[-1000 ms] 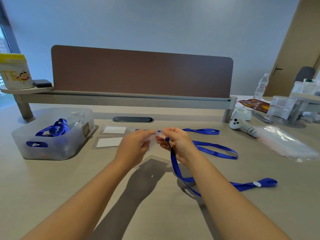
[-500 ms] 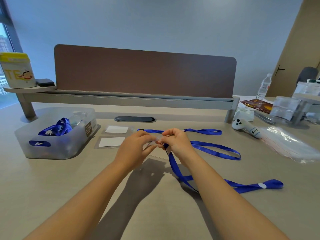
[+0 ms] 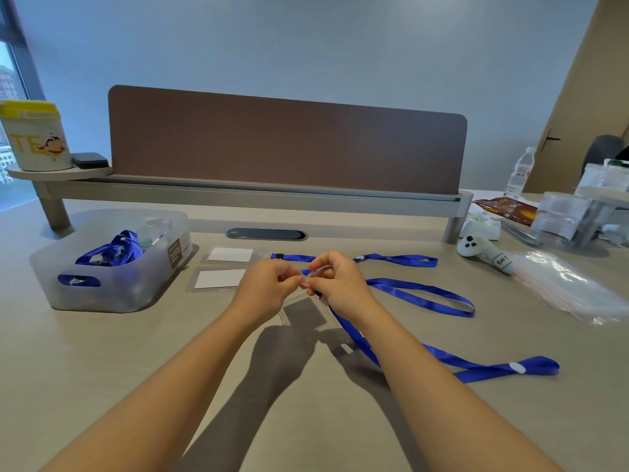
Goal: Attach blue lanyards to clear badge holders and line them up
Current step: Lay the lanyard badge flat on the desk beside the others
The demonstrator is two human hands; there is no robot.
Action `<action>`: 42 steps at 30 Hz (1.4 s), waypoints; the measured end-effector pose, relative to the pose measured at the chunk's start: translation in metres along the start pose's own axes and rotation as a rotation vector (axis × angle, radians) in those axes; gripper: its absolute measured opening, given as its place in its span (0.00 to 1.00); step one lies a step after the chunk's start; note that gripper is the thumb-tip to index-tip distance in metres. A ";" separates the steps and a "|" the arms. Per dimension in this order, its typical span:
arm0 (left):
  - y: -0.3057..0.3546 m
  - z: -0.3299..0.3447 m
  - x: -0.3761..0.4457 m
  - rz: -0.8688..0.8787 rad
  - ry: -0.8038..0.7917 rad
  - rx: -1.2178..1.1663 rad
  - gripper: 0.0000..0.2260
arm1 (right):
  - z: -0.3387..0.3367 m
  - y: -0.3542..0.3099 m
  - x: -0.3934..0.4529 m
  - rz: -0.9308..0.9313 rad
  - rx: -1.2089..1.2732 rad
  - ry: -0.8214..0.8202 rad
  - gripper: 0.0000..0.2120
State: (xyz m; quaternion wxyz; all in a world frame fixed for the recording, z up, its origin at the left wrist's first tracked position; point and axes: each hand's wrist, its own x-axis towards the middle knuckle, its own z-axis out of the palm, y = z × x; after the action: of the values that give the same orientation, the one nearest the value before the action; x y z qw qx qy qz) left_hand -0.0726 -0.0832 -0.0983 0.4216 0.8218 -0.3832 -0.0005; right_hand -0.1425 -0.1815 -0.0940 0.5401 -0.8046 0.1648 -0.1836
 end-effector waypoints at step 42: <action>-0.074 -0.016 -0.037 0.083 -0.127 0.672 0.11 | 0.011 0.027 -0.005 0.121 -0.721 0.044 0.11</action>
State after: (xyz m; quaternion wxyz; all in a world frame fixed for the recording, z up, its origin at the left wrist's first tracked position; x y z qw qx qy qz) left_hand -0.0463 -0.0226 -0.1511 0.1023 0.8967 -0.4206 0.0920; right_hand -0.1430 -0.1800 -0.1240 0.2278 -0.9280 0.2780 -0.0984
